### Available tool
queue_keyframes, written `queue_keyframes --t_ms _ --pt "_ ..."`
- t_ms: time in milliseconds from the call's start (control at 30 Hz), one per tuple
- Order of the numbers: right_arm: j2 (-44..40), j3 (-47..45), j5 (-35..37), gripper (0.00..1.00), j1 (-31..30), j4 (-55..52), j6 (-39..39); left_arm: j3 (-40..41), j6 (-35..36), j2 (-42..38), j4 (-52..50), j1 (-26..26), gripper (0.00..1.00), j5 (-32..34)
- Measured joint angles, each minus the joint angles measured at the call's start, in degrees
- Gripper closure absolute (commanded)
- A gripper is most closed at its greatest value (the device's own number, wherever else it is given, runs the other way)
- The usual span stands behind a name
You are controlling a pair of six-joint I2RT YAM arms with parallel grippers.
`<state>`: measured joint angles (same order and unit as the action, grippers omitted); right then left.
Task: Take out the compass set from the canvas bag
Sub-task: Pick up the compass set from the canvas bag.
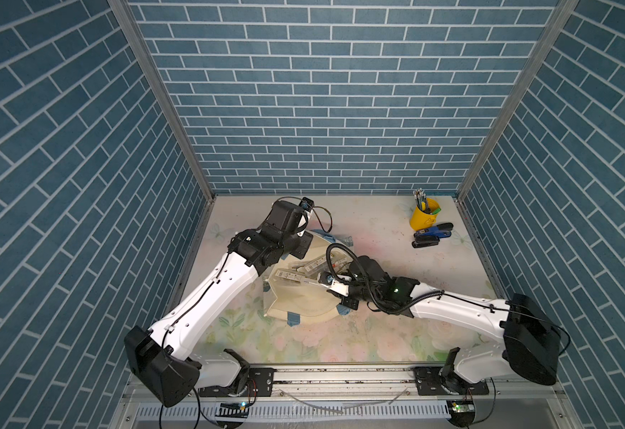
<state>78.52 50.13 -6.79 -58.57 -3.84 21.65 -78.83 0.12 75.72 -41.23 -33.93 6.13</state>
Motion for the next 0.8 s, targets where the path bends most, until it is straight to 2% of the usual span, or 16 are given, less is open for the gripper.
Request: queue_keyframes --t_ms 267,400,567,800 --pt "-9.6 0.3 -1.4 0.91 0.0 -8.2 -1.7 0.0 -1.2 0.0 0.4 -0.5 1.00 -1.6" --pt "-10.3 0.3 -1.3 0.93 0.5 -8.1 -2.3 0.0 -2.2 0.0 0.6 -0.6 1.00 -2.0" --pt "-5.5 0.7 1.4 0.94 0.8 -6.3 -4.8 0.0 -3.7 -0.3 0.6 -0.3 1.00 -1.9" --pt "7.9 5.0 4.5 0.96 0.6 0.7 -12.2 1.0 -4.9 -2.0 0.7 0.0 1.00 -1.1"
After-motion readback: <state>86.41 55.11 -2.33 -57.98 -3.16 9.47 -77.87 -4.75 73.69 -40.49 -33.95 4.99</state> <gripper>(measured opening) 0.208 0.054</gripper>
